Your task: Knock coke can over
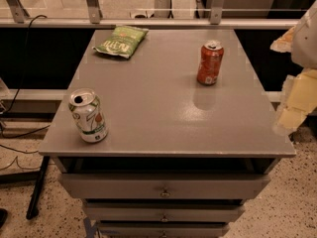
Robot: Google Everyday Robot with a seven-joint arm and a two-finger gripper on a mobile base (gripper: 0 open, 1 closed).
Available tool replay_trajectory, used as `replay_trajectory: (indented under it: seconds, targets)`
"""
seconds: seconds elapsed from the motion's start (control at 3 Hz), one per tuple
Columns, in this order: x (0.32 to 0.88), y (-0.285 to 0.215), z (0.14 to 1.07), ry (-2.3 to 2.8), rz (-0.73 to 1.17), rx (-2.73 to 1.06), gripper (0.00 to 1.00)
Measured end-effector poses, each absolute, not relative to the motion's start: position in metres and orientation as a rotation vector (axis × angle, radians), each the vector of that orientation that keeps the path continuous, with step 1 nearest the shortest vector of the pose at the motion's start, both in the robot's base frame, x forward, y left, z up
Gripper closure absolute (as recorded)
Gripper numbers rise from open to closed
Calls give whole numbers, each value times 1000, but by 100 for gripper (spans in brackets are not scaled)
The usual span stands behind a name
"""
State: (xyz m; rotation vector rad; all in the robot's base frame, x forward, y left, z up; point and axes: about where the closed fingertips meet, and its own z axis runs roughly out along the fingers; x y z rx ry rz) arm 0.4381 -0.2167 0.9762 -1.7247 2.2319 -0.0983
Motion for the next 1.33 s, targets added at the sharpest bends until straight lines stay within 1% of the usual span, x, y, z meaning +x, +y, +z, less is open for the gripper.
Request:
replay_trajectory:
  seconds: [0.33, 0.67, 1.0, 1.33]
  targets:
    - [438, -217, 976, 2232, -98, -1724, 0]
    - [450, -220, 972, 2216, -88, -1685, 0]
    - [478, -227, 961, 2188, -83, -1609, 0]
    - [524, -237, 946, 2124, -68, -1497, 0]
